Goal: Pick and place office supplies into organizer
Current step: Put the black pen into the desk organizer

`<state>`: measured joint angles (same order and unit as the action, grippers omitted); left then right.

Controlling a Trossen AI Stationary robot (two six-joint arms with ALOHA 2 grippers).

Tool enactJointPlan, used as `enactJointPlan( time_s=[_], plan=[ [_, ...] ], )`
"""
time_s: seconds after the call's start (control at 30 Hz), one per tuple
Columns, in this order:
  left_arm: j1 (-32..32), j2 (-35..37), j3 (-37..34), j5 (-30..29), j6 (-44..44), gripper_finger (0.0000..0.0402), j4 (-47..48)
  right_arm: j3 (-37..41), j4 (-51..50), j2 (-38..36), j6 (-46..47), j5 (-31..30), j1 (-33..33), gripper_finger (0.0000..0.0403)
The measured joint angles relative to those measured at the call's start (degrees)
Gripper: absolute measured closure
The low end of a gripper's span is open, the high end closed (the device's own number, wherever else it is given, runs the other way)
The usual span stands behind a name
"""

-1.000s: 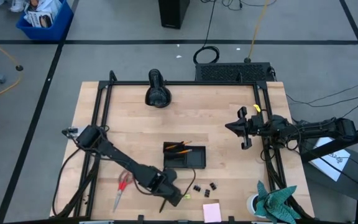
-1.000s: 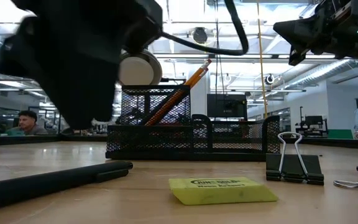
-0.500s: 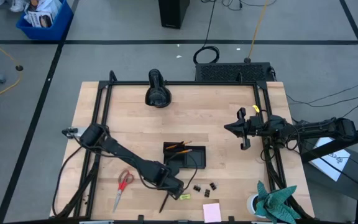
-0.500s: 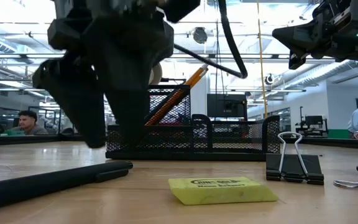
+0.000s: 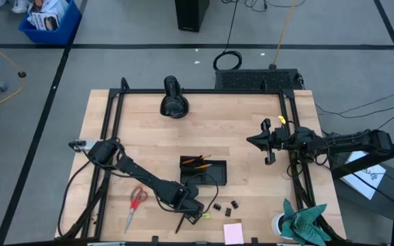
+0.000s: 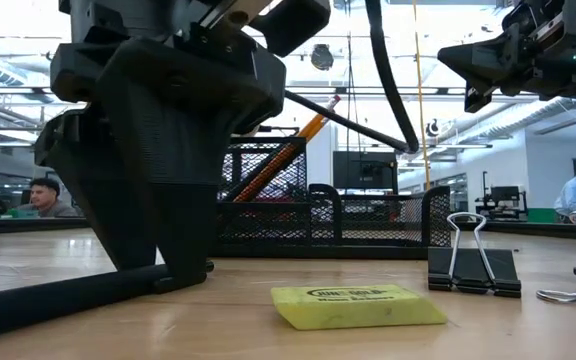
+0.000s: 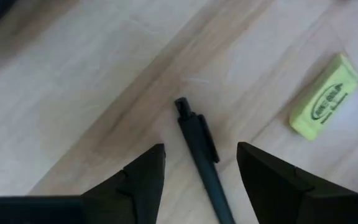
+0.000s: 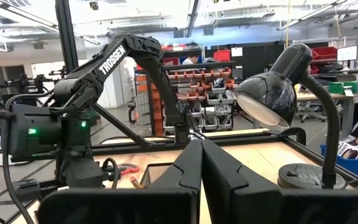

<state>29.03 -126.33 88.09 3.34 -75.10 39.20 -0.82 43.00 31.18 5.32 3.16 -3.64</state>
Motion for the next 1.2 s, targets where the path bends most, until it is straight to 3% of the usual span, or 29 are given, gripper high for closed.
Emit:
enactJointPlan(
  time_s=[0.5, 0.83, 0.93, 1.07, 1.2],
  plan=[
    [3.5, -1.2, 0.0, -7.7, 0.6, 0.0268, 1.0, 0.0, 0.0, 0.0, 1.2, 0.0, 0.0, 0.0399],
    [3.6, -1.2, 0.0, -9.5, -0.9, 0.0384, 1.6, 0.0, -0.5, 0.0, 1.9, 0.0, 0.0, 0.0399],
    [3.7, -1.2, 0.0, -10.4, 1.3, 0.0385, 0.3, 0.0, -1.5, 0.0, 1.9, 0.0, 0.0, 0.0399],
    [4.1, -0.5, -0.3, -14.3, 4.7, 0.0377, -1.4, 0.0, -1.9, 0.0, 2.0, 0.0, 0.0, 0.0399],
    [4.5, 2.0, -0.7, -24.7, 9.1, 0.0388, -1.7, 0.0, -3.0, 0.0, 3.1, 0.0, 0.0, 0.0399]
  ],
)
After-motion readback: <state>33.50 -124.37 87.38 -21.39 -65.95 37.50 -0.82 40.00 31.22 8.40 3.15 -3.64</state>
